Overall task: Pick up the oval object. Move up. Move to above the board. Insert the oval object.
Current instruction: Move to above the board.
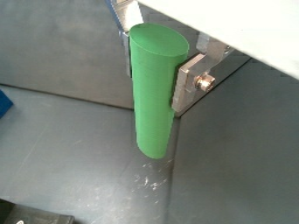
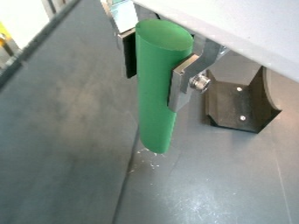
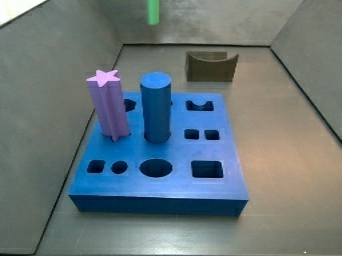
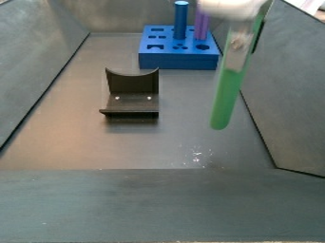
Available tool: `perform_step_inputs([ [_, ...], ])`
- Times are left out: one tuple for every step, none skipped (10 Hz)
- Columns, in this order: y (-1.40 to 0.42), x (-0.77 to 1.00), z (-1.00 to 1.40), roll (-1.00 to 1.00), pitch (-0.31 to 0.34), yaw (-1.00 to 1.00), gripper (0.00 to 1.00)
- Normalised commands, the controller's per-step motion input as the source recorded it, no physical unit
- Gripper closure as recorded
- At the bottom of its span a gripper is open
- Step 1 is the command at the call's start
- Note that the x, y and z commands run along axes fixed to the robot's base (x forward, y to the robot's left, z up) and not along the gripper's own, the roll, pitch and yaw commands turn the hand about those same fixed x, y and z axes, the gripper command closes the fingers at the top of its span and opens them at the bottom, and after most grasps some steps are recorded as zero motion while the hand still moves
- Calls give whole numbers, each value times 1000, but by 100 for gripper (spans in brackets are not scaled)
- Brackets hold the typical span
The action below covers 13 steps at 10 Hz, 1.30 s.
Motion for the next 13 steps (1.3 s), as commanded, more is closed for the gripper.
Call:
perform_step_inputs([
  [102,-58,851,81,108,55,100],
  [52,-33,664,83,105,47,100],
  [28,-22,526,91,109,45,100],
  [7,-8,341,84,100,40,100],
  [-1,-6,198,77,98,33,100],
  [-1000,112,137,13,36,-1000,100],
  [-1000,113,131,16,32,-1000,100],
  [-1000,105,135,15,23,-1000,100],
  [-1000,103,134,6,21,-1000,100],
  [-1000,106,135,8,30,-1000,100],
  [-1000,106,136,5,36,-1000,100],
  [-1000,104,140,-3,37,-1000,100],
  [-1000,103,140,-8,38,-1000,100],
])
